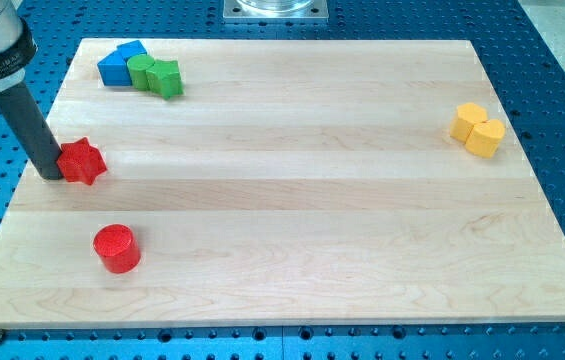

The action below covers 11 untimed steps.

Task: Separate the red blocks from each other

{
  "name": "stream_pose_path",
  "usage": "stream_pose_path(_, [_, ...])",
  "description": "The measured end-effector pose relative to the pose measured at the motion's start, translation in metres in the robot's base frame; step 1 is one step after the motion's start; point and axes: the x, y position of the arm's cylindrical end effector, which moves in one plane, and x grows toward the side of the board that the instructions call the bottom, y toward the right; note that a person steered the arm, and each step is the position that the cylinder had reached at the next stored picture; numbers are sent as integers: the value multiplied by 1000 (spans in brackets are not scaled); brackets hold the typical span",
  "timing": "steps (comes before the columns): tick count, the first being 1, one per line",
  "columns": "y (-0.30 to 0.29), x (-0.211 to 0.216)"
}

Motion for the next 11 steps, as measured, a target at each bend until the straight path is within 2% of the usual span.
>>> stream_pose_path(1, [-10,52])
stream_pose_path(2, [-11,142])
stream_pose_path(3, [-8,172])
stream_pose_path(6, [121,161])
stream_pose_path(7, [128,155])
stream_pose_path(8, [137,121])
stream_pose_path(10, [62,97])
stream_pose_path(11, [77,100])
